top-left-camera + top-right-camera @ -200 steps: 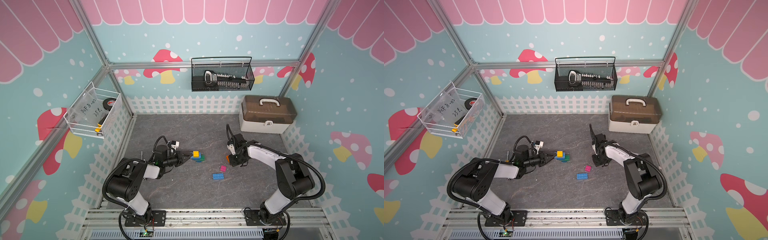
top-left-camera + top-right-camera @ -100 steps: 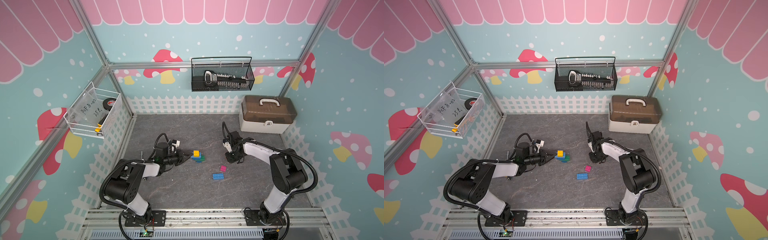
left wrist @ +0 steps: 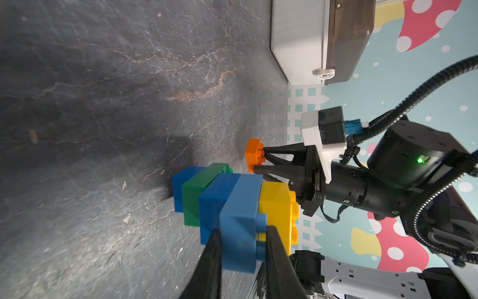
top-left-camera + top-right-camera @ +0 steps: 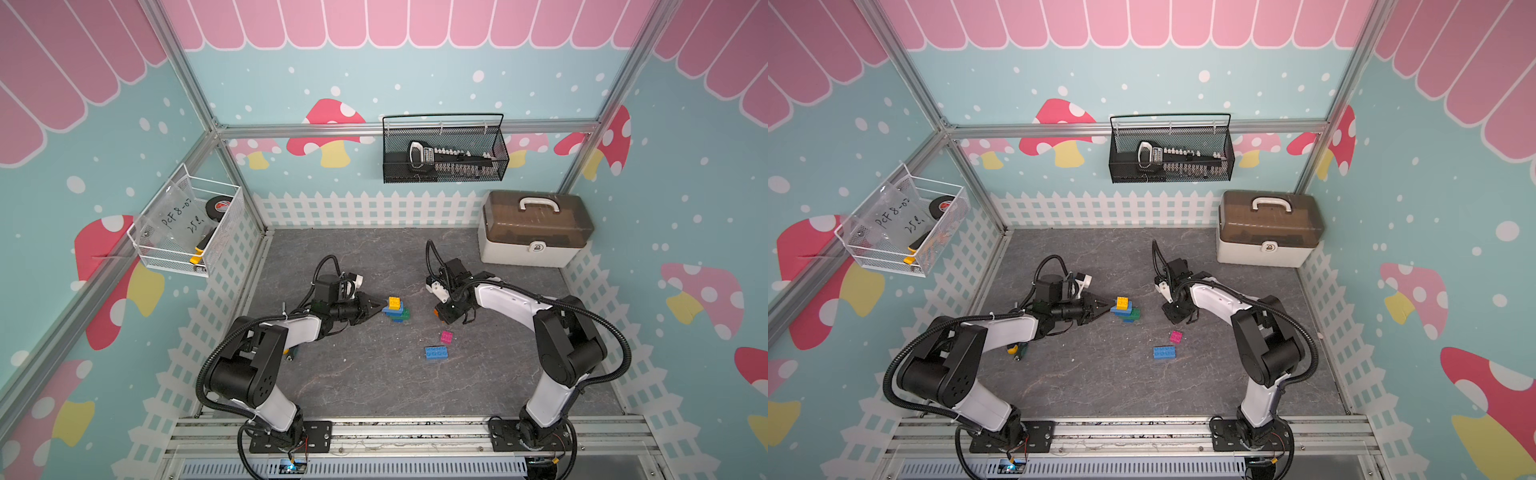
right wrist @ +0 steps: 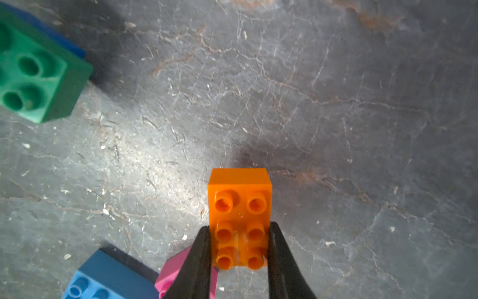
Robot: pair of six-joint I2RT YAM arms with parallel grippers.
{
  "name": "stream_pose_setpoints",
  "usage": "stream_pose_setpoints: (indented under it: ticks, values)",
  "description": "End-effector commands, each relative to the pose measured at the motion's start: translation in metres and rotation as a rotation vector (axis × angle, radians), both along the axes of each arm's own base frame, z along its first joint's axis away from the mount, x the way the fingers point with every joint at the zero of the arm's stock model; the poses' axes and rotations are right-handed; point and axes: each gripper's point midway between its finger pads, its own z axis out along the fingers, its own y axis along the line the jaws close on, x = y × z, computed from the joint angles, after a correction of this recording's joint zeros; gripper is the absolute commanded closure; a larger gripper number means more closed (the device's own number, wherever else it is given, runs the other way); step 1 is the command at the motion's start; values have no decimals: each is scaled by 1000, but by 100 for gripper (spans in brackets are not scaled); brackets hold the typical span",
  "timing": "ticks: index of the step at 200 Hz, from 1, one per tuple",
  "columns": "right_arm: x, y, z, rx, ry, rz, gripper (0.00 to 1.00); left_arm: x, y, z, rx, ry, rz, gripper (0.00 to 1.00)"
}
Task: Assemble a heart with lego
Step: Pick up the lego brick from the center of the board.
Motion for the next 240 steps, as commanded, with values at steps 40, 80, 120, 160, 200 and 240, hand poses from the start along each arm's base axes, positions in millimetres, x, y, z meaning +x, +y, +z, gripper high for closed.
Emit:
stream_pose_setpoints:
  ticks: [40,80,120,160,200,240]
  values:
    - [7,10,-2,-10,7,64,50,0,-5,1,-13,3,-43,87]
    - [8,16,-5,0,25,89,54,2,-4,-1,-13,6,-41,87]
    - [1,16,-13,0,67,110,56,6,-5,-1,5,35,-66,87]
    - [-5,13,-18,-9,85,111,57,7,-8,-8,21,65,-114,87]
    - [-7,22,0,55,58,128,71,11,-15,-19,1,87,-159,86]
    - [-13,49,23,148,11,220,73,20,-23,-16,-45,63,-208,86]
